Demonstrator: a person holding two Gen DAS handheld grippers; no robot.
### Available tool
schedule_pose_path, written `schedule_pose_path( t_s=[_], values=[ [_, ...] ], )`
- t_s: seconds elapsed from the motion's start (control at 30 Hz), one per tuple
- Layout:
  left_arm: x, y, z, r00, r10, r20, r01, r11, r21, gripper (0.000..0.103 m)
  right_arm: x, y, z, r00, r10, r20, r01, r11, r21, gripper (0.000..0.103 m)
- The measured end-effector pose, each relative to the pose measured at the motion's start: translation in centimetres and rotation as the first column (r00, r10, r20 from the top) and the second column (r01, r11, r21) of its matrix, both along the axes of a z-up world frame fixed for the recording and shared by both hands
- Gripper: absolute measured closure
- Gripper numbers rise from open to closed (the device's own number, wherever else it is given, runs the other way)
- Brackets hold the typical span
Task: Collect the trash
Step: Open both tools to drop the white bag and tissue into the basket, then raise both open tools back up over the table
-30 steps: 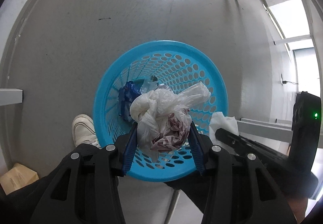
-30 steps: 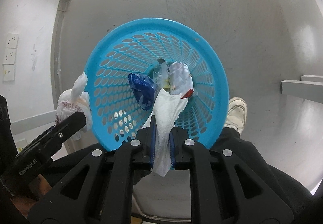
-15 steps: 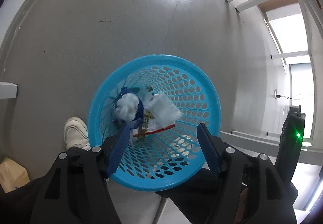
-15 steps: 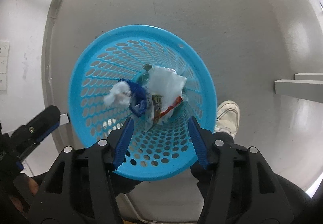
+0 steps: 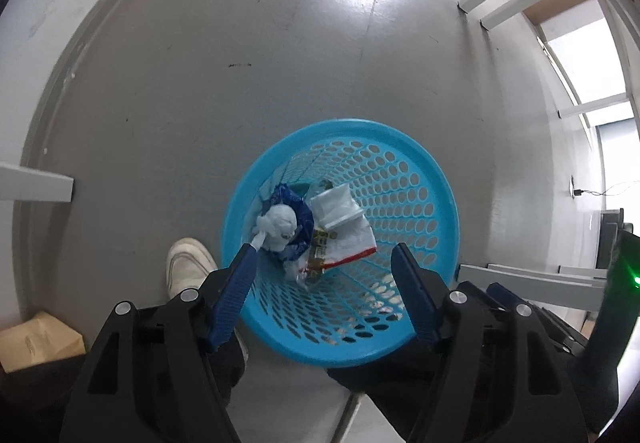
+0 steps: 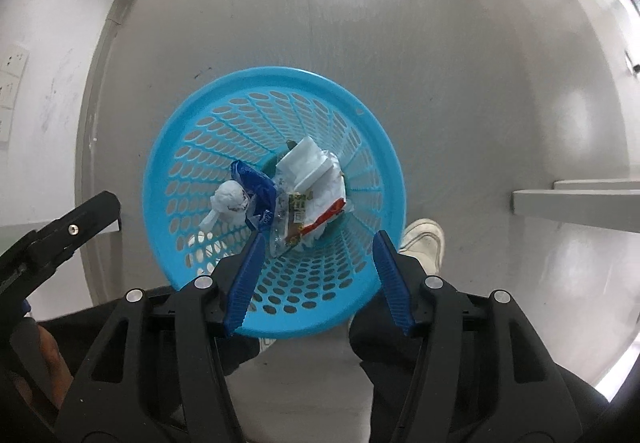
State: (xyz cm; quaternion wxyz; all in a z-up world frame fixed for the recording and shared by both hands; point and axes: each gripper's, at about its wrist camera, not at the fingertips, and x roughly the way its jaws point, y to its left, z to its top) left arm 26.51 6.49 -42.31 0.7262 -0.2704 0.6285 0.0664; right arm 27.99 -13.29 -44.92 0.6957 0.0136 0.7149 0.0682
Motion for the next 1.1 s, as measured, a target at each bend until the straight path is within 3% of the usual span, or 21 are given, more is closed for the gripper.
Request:
schedule_pose_path(
  t_s=[0.47,0.67,1.1],
  values=[
    [-5.4,0.0,4.6,0.999,-0.012,0.031,0.008,0.994,0.108,0.028,-4.3,-1.4,7.7,0.989,0.045,0.143,-0.048,0.999,0.014,0.042],
    [-7.8,-0.9,8.0,0.992,-0.092,0.085,0.070,0.971,0.229,0.023,-7.2,-1.3,11.0,0.973,0.087,0.215,-0.093,0.996,0.018,0.036],
    [-15.5,-2.8,15.5,0.951,-0.218,0.219,0.161,0.955,0.250,0.018,-14.2,-2.9,17.9,0.935,0.112,0.337,-0.148,0.985,0.084,0.026]
  ],
)
